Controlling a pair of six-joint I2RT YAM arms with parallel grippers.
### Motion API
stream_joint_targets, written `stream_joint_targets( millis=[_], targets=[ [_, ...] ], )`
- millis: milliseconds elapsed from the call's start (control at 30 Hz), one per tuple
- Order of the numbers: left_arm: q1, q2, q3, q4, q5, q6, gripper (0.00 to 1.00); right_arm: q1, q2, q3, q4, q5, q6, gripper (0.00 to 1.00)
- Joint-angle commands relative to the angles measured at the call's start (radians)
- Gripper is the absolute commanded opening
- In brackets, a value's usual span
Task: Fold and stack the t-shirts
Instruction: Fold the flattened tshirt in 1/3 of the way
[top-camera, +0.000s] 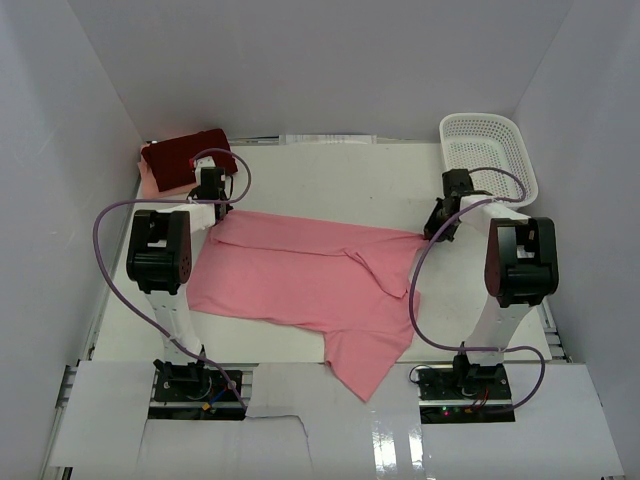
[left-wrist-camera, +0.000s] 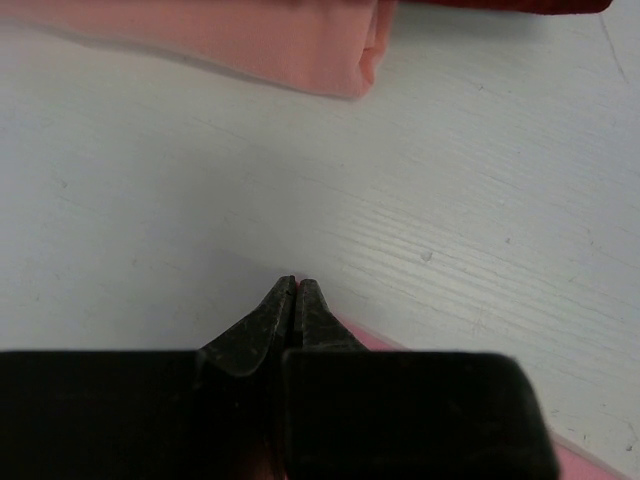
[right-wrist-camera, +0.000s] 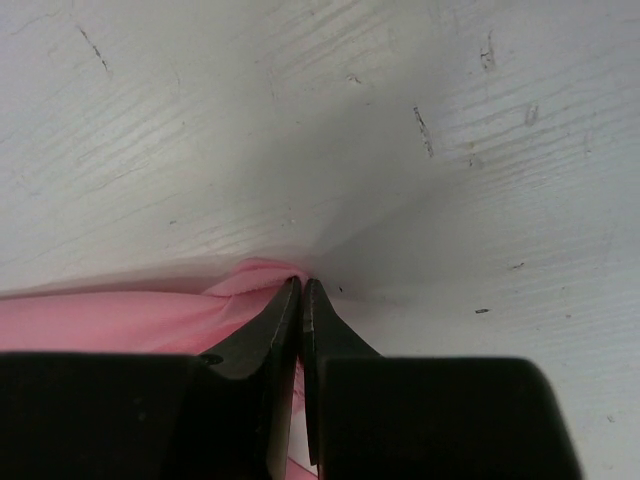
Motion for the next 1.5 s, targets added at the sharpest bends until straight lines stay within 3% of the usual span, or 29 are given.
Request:
stream_joint_targets(
  millis=[0, 600, 867, 1067, 1167, 1200, 1233, 1333, 1367, 1400, 1467],
  targets=[
    [0.007, 0.017, -0.001, -0.101, -0.032, 0.003, 0.0, -0.023, -0.044, -0.007, 0.006, 0.012, 0.028, 0.08],
    [0.007, 0.095, 0.16, -0.225, -0.021, -0.042, 0.0, -0.022, 0.293, 0.443, 0.005, -0.159, -0.084, 0.08],
    [0.019, 0.127, 0.182, -0.234, -0.034, -0.032, 0.0, -0.023, 0.454, 0.74, -0.053, -0.198, -0.139, 0.08],
    [0.026, 0.129, 0.194, -0.242, -0.029, -0.029, 0.0, -0.023, 0.481, 0.8, -0.047, -0.208, -0.155, 0.08],
    [0.026, 0.127, 0.2, -0.249, -0.035, -0.025, 0.0, -0.023, 0.493, 0.805, -0.047, -0.219, -0.141, 0.24],
    [0.027, 0.126, 0.2, -0.251, -0.038, -0.025, 0.0, -0.023, 0.493, 0.802, -0.047, -0.218, -0.135, 0.35],
    [0.027, 0.124, 0.2, -0.252, -0.04, -0.023, 0.0, -0.023, 0.491, 0.8, -0.047, -0.213, -0.132, 0.4],
    [0.027, 0.117, 0.205, -0.26, -0.041, -0.023, 0.3, -0.022, 0.47, 0.78, -0.034, -0.195, -0.13, 0.49],
    [0.027, 0.117, 0.206, -0.262, -0.044, -0.023, 0.44, -0.023, 0.464, 0.776, -0.029, -0.19, -0.133, 0.5],
    [0.027, 0.109, 0.211, -0.266, -0.05, -0.025, 0.7, -0.023, 0.445, 0.768, -0.024, -0.186, -0.136, 0.5],
    [0.027, 0.1, 0.22, -0.277, -0.063, -0.031, 0.74, -0.022, 0.425, 0.762, -0.012, -0.167, -0.15, 0.5]
  ],
)
